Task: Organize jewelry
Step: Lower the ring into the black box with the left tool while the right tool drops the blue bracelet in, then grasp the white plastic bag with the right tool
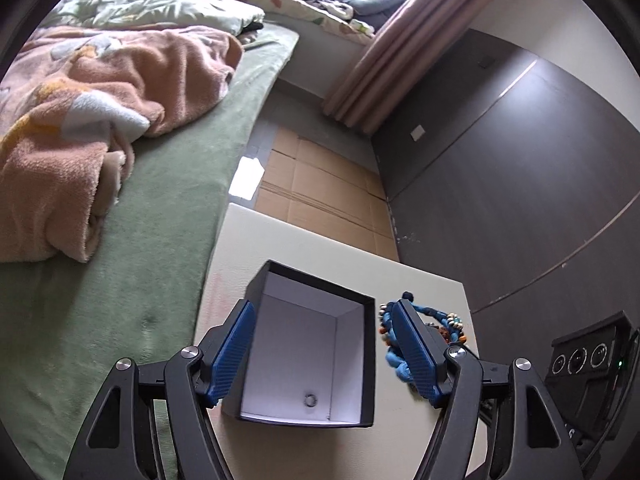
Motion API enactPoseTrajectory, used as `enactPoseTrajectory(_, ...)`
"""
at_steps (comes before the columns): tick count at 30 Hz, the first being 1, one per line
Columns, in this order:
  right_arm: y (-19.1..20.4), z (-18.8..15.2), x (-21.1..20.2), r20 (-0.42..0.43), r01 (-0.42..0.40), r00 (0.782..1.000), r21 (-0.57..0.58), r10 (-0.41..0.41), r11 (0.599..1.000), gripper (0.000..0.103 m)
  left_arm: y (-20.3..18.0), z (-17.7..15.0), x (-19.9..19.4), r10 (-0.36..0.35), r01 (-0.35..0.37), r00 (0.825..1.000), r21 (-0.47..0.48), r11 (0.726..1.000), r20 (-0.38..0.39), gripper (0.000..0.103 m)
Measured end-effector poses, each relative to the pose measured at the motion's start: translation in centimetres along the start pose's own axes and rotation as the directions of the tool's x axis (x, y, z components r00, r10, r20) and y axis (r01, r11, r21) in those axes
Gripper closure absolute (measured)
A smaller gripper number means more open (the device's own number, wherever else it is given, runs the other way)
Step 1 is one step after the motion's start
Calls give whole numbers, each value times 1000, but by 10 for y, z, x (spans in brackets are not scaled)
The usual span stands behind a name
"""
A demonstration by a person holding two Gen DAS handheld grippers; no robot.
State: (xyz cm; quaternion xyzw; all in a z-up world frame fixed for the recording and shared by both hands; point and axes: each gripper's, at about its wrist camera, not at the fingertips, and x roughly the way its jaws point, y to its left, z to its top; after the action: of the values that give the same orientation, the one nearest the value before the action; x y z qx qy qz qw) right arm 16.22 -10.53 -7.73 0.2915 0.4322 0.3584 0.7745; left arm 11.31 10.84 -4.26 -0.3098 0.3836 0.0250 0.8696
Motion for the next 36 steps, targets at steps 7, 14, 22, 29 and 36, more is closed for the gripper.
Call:
enactPoseTrajectory(7, 3, -7, 36, -101, 59, 993, -20, -61, 998, 63, 11, 1, -2, 17, -17, 1000, -38, 999, -10, 31)
enactPoseTrajectory(14, -17, -4, 16, -96, 97, 991, 48, -92, 994, 54, 4, -6, -8, 11, -12, 1000, -12, 1000, -6, 31)
enactPoseTrajectory(22, -29, 3, -36, -8, 227, 974, 42, -227, 973, 49, -20, -20, -5, 2, -1, 1000, 53, 999, -17, 31)
enactPoseTrajectory(29, -49, 8, -73, 47, 310, 948, 99, -316, 945, 49, -43, -29, 3, -9, 10, 1000, 83, 996, -15, 31)
enactPoseTrajectory(36, -76, 15, -100, 62, 370, 920, 186, -386, 910, 49, -66, -38, 16, 10, -9, 1000, 137, 990, -2, 31)
